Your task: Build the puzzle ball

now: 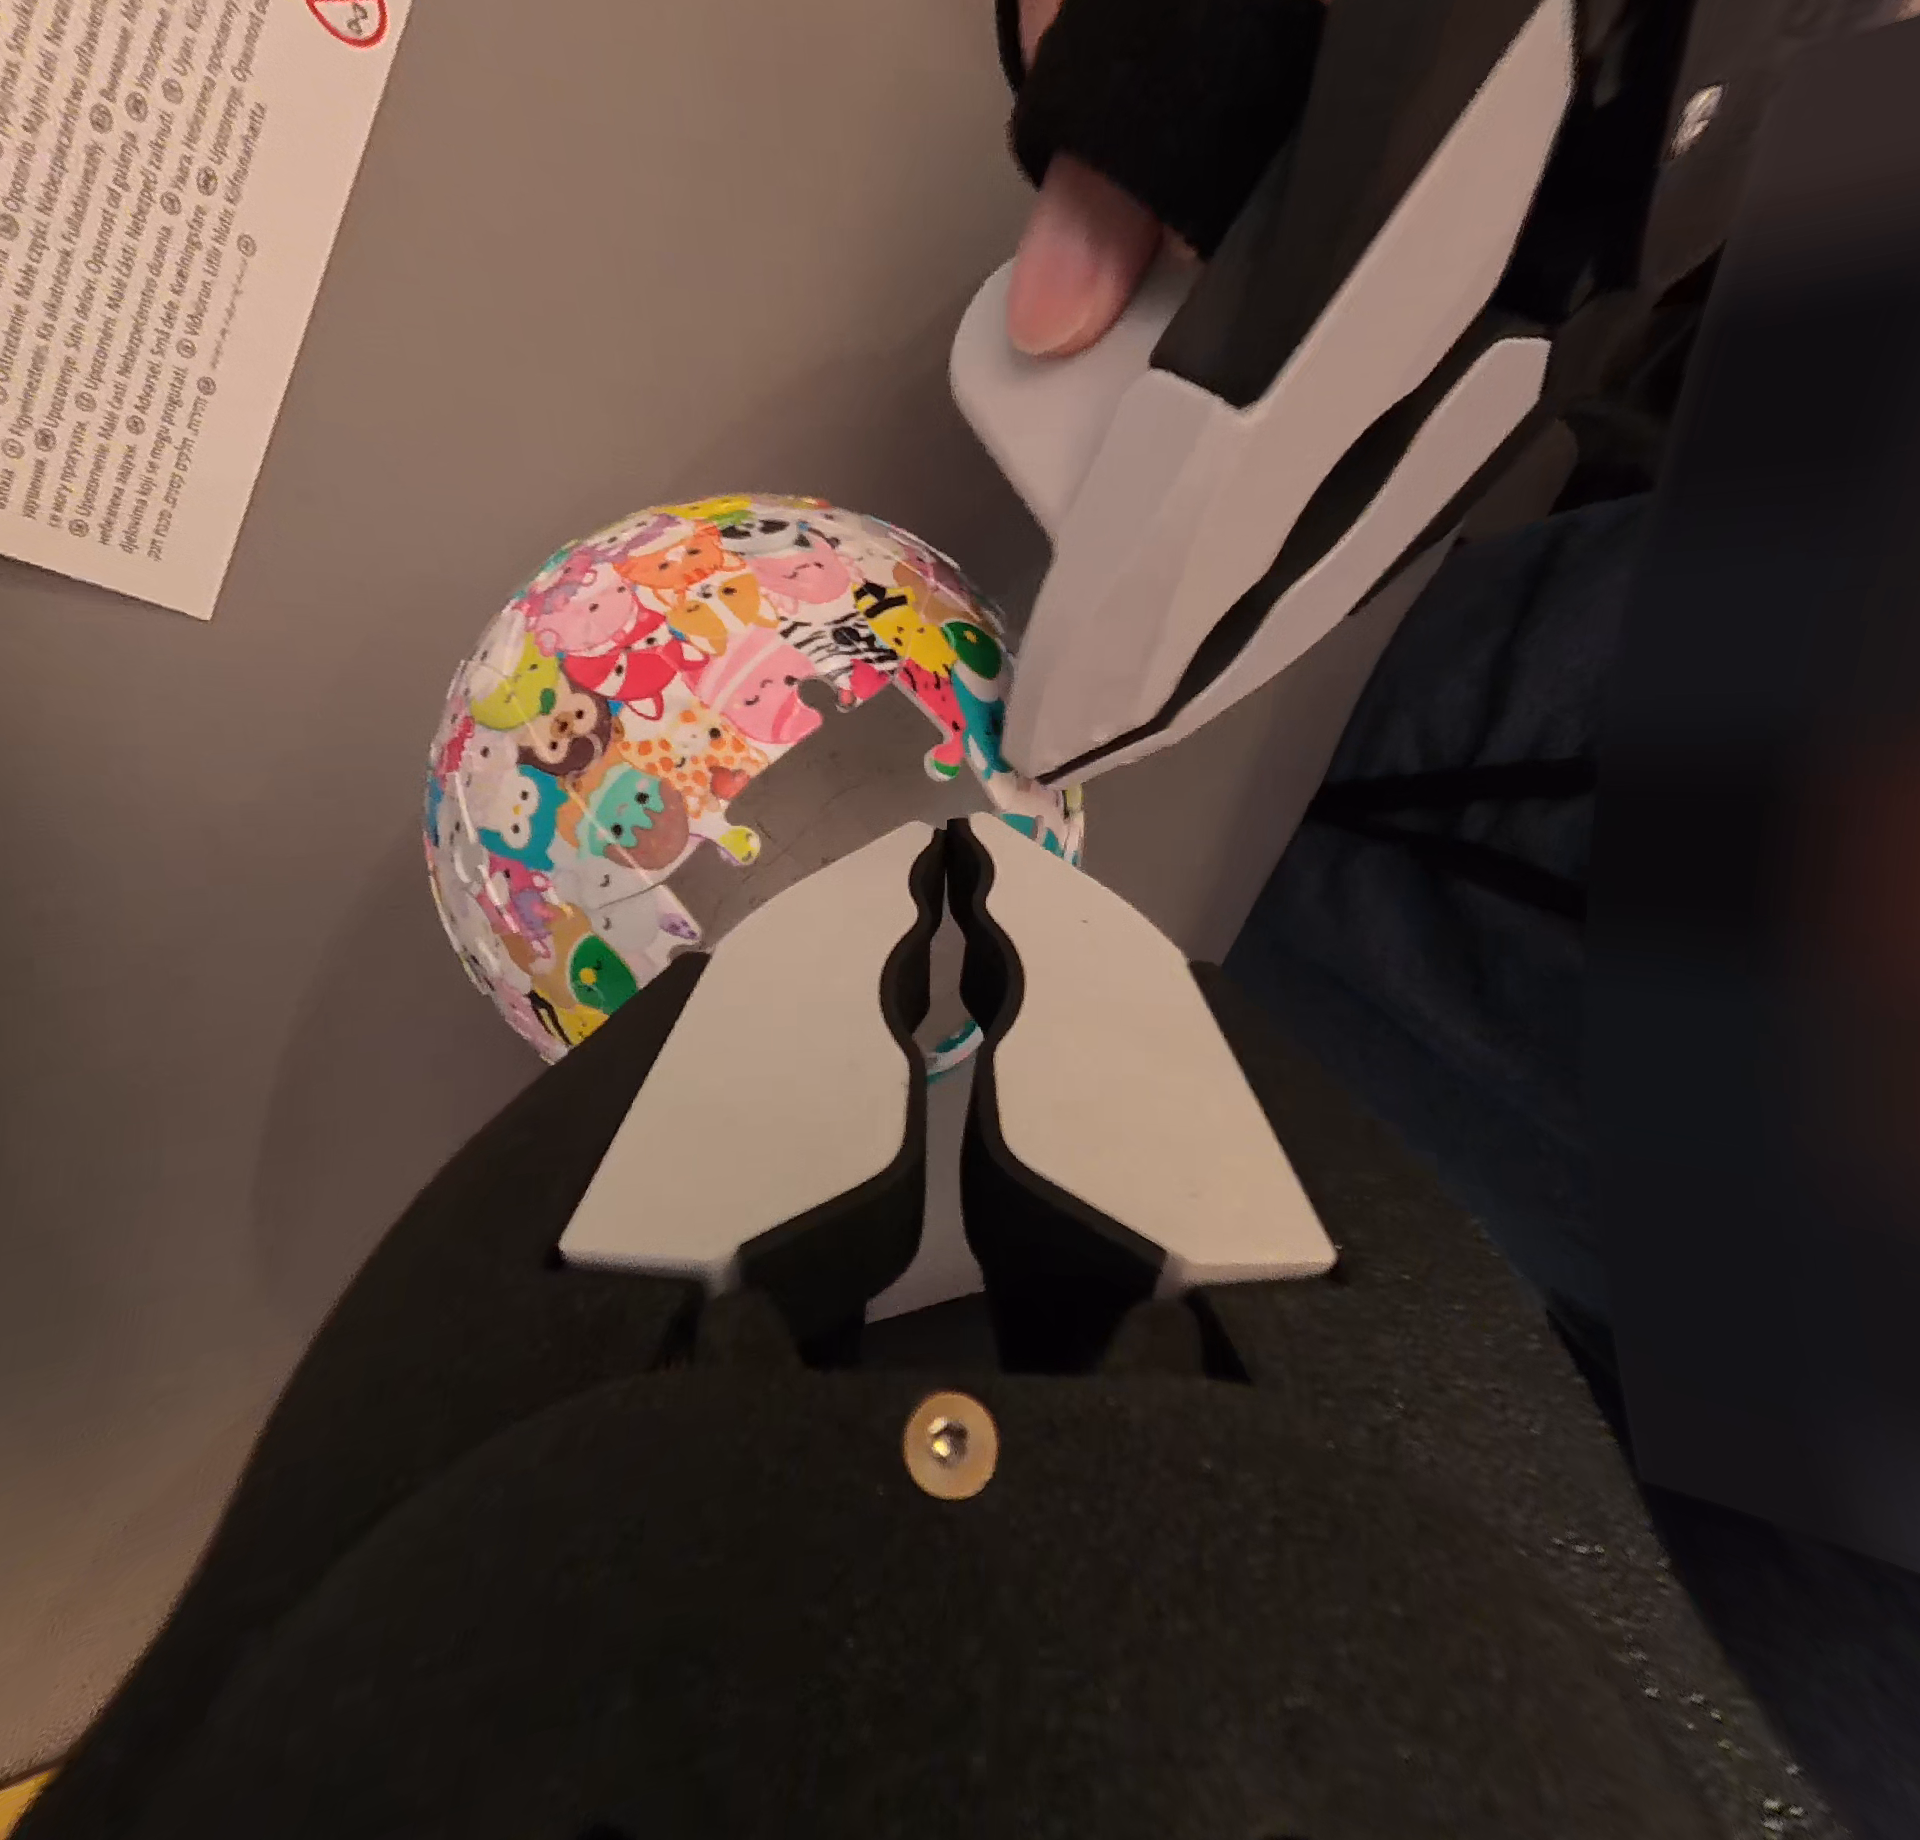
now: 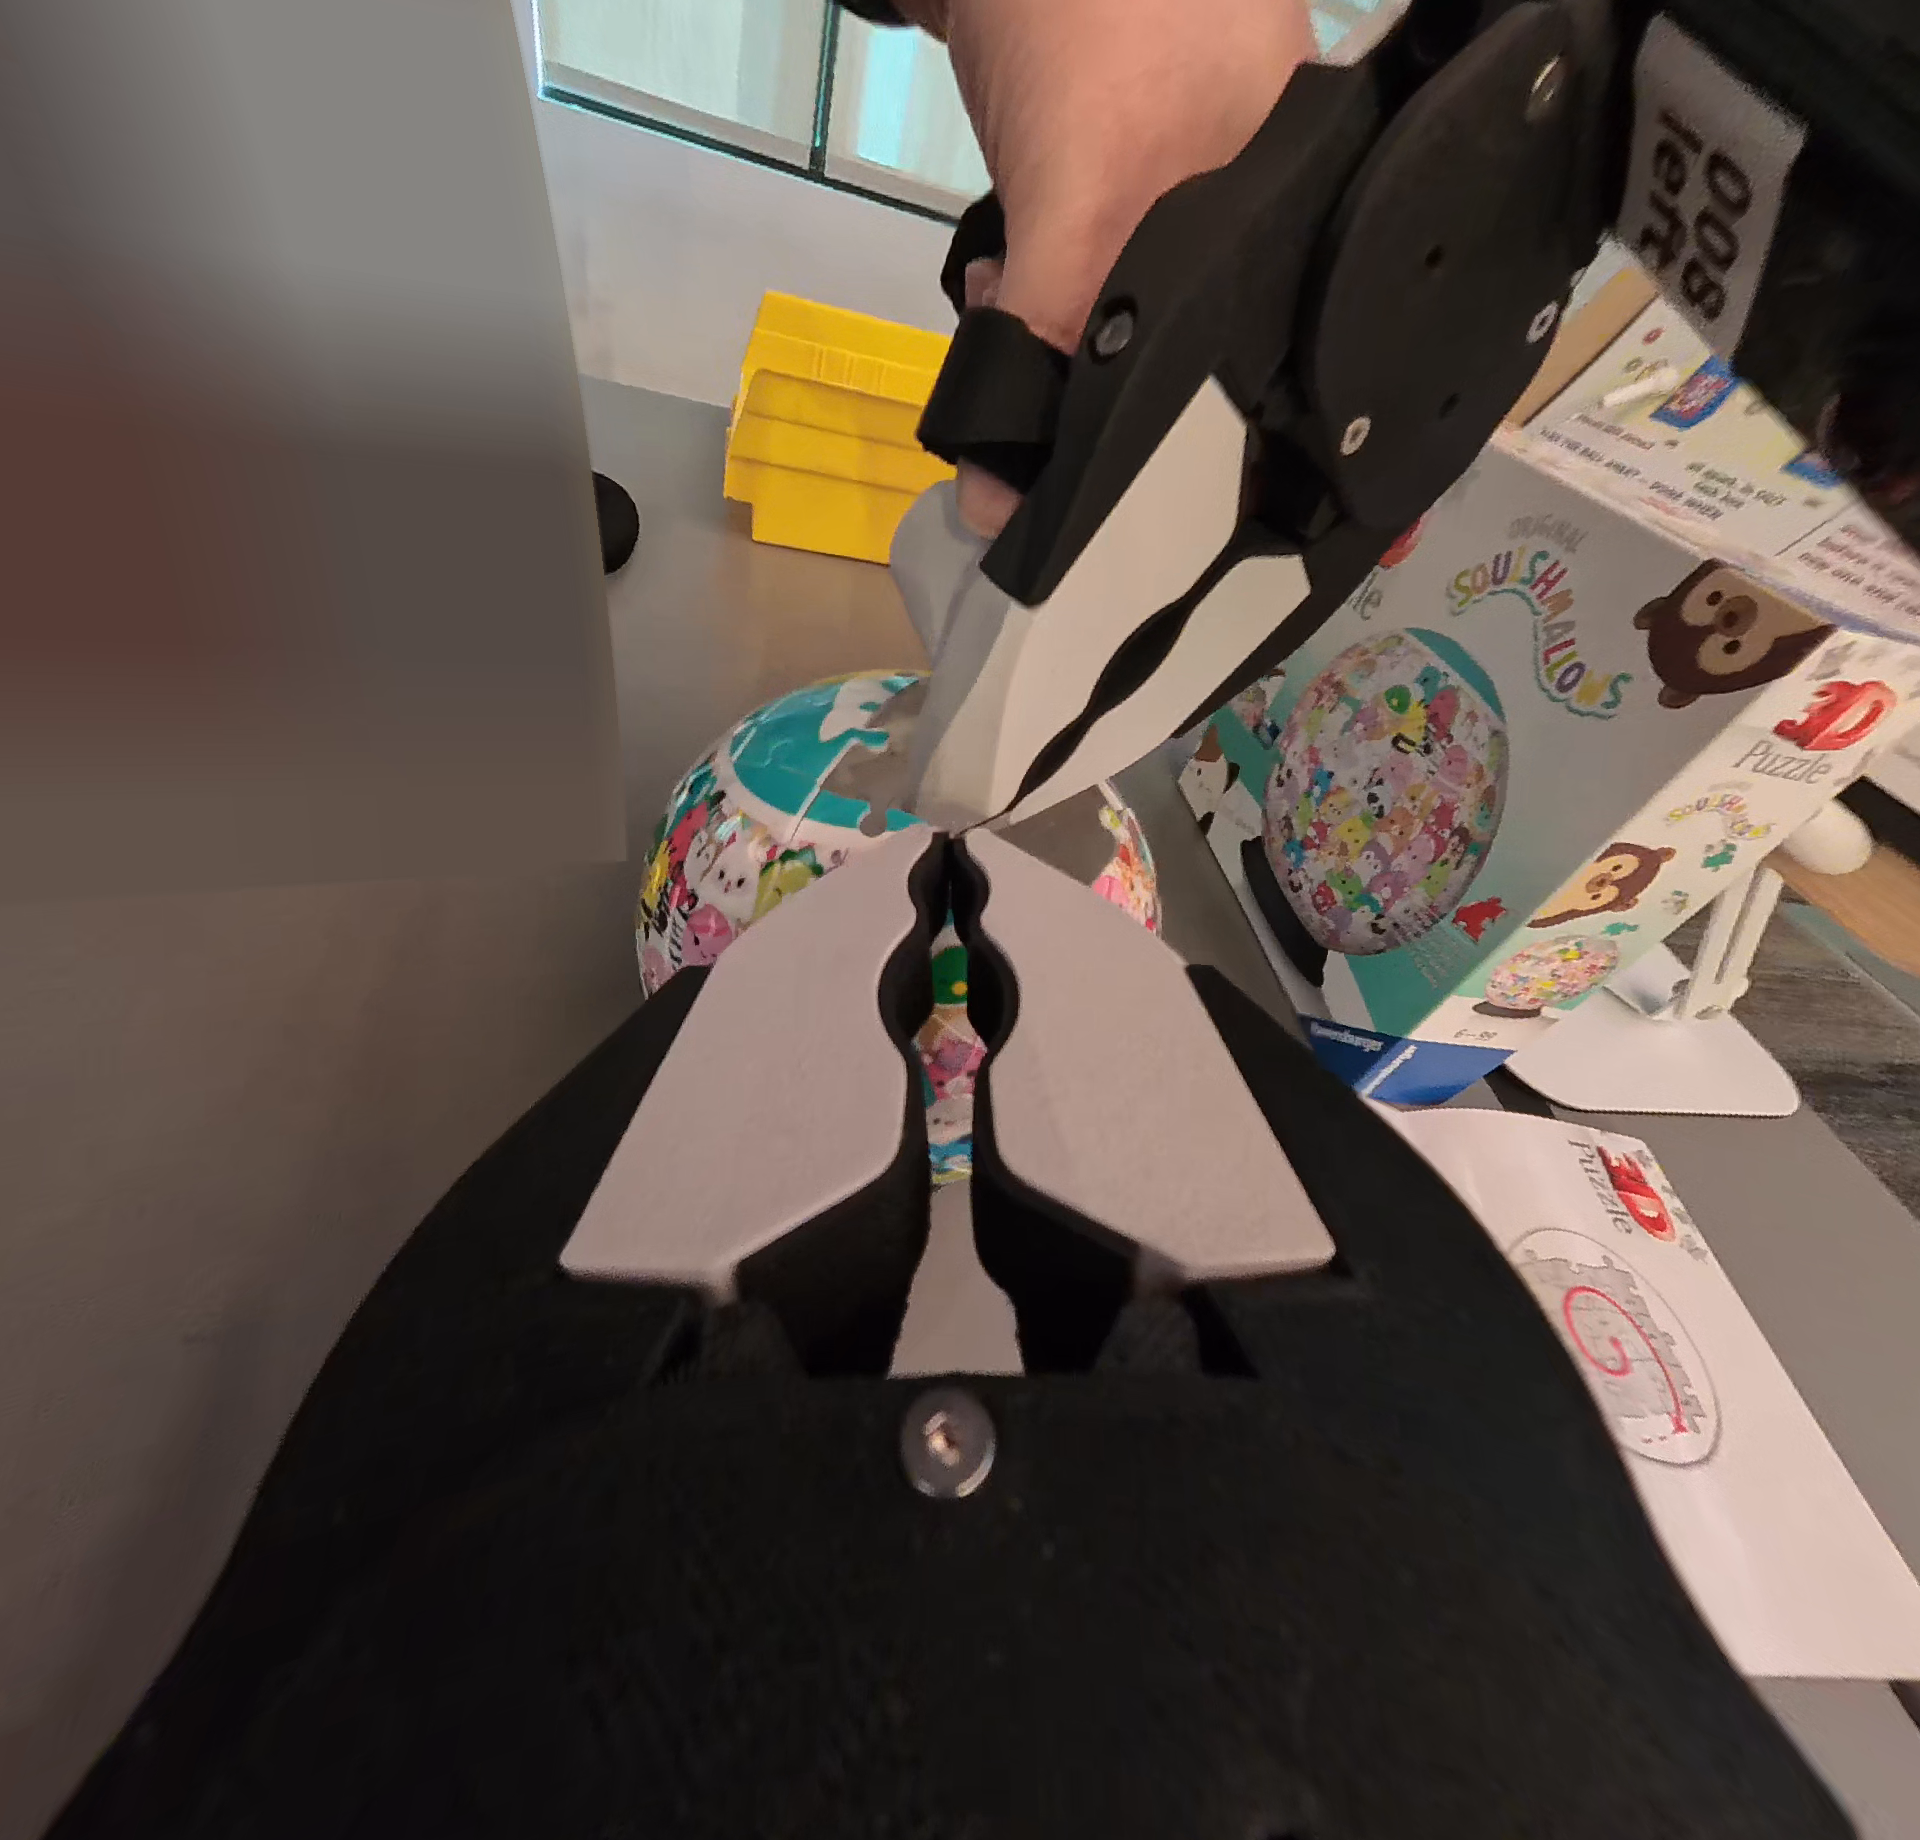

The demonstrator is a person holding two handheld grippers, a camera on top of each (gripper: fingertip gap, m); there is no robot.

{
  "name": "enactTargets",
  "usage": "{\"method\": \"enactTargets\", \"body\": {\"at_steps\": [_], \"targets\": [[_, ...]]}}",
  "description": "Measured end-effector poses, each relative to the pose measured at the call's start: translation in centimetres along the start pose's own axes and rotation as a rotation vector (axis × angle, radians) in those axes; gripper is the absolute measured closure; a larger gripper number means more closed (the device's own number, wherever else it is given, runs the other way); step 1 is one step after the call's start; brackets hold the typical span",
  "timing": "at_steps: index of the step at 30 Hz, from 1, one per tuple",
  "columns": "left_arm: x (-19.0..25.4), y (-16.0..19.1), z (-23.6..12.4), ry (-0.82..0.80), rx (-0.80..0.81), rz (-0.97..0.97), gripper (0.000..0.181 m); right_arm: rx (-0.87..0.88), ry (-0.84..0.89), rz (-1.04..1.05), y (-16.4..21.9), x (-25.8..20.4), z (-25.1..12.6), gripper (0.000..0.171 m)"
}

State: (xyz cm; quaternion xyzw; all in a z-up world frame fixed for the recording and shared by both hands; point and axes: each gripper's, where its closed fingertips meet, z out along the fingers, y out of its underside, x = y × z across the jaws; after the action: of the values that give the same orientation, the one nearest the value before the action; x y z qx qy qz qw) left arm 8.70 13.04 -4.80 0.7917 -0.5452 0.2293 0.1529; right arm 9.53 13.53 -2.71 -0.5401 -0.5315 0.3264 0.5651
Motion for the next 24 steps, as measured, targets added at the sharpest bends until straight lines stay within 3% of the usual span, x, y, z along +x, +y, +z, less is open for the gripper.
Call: {"method": "enactTargets", "body": {"at_steps": [24], "targets": [[0.30, 0.09, -0.09, 0.022, 0.011, 0.011, 0.181, -0.009, -0.007, 0.027, 0.33, 0.12, 0.21, 0.171]]}}
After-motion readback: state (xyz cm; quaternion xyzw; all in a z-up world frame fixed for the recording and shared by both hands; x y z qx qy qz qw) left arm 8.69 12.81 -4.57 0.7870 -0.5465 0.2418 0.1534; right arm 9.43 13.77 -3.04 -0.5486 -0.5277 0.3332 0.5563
